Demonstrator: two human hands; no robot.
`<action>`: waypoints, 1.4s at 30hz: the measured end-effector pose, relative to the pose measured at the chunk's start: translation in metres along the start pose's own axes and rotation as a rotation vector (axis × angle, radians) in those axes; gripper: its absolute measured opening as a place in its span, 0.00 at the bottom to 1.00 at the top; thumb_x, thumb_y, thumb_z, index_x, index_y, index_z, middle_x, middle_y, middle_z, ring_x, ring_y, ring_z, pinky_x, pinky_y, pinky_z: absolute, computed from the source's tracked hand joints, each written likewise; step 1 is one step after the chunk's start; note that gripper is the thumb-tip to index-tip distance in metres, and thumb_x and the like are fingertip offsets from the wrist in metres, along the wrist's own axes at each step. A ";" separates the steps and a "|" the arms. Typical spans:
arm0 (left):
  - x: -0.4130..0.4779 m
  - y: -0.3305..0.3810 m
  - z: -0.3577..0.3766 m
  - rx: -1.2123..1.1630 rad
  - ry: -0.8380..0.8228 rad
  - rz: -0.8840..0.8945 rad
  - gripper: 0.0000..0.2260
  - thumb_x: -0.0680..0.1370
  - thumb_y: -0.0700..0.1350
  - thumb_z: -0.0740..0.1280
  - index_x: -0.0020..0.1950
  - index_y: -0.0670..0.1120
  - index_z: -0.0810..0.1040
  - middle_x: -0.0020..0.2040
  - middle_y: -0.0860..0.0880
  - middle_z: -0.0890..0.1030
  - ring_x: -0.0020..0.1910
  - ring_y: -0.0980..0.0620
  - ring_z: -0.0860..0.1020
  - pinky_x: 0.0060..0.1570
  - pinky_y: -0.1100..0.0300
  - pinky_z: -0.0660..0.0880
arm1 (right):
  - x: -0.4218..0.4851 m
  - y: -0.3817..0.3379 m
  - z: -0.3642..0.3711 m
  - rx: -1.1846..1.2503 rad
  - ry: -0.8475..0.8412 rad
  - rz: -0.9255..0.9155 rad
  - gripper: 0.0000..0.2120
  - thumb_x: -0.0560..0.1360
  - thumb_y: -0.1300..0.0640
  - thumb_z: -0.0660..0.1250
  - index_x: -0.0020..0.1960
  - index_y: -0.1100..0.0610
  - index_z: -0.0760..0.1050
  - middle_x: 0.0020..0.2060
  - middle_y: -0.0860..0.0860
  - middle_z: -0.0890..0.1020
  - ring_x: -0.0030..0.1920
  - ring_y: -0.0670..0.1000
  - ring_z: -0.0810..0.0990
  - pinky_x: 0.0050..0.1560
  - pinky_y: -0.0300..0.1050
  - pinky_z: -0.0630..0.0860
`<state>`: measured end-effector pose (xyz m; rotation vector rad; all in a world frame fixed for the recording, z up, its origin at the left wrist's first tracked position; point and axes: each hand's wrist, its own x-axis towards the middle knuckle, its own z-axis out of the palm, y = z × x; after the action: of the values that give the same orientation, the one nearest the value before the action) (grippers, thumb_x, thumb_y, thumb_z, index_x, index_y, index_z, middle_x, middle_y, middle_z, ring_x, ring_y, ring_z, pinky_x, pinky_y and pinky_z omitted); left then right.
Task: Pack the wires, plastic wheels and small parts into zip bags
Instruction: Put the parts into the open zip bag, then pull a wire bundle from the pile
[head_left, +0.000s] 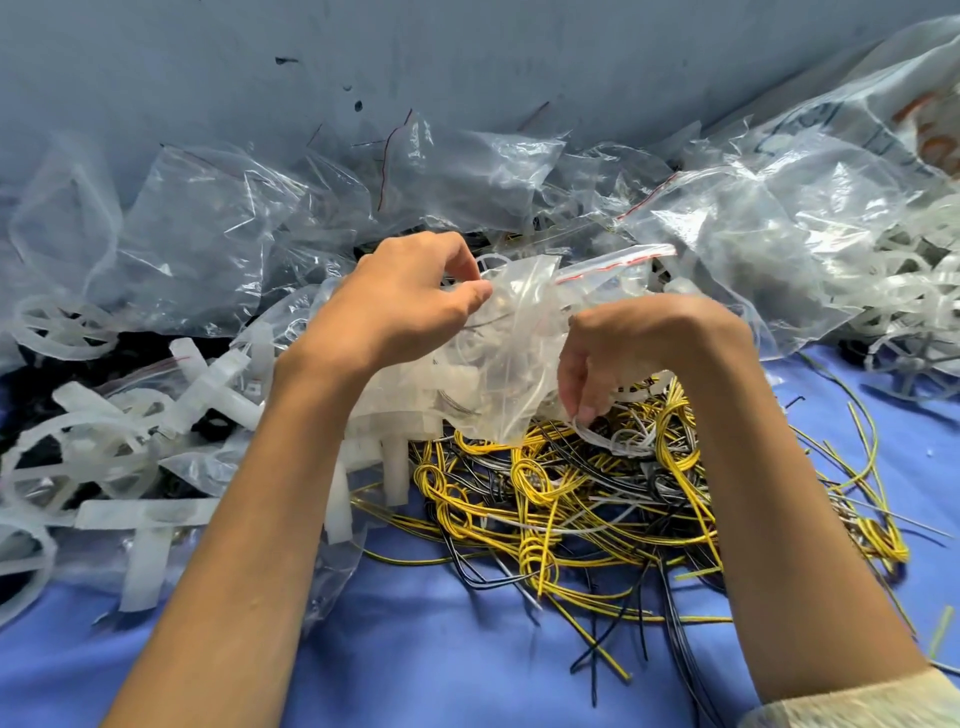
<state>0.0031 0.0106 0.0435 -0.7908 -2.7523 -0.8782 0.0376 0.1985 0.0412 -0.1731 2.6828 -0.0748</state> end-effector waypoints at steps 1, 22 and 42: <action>0.000 0.000 0.000 -0.002 0.001 0.005 0.05 0.78 0.53 0.64 0.48 0.53 0.74 0.47 0.55 0.73 0.49 0.51 0.73 0.50 0.54 0.70 | -0.002 0.001 -0.002 0.000 0.026 -0.009 0.10 0.69 0.55 0.74 0.34 0.43 0.78 0.34 0.38 0.79 0.43 0.45 0.78 0.48 0.45 0.76; -0.005 0.033 0.011 -0.039 0.016 0.018 0.13 0.68 0.66 0.69 0.42 0.59 0.77 0.45 0.55 0.68 0.48 0.52 0.71 0.50 0.55 0.72 | -0.025 0.004 -0.030 1.082 0.839 -0.168 0.11 0.77 0.68 0.61 0.44 0.57 0.78 0.36 0.56 0.81 0.33 0.46 0.83 0.36 0.40 0.80; -0.002 0.035 0.025 -0.117 0.206 0.080 0.04 0.77 0.48 0.68 0.48 0.48 0.78 0.50 0.52 0.70 0.52 0.52 0.72 0.53 0.56 0.70 | -0.053 0.008 -0.032 0.838 0.608 -0.492 0.08 0.73 0.64 0.69 0.48 0.54 0.82 0.54 0.51 0.81 0.48 0.50 0.84 0.46 0.41 0.81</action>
<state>0.0233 0.0482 0.0399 -0.7761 -2.4938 -1.0486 0.0704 0.2140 0.0923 -0.6002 2.8212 -1.5766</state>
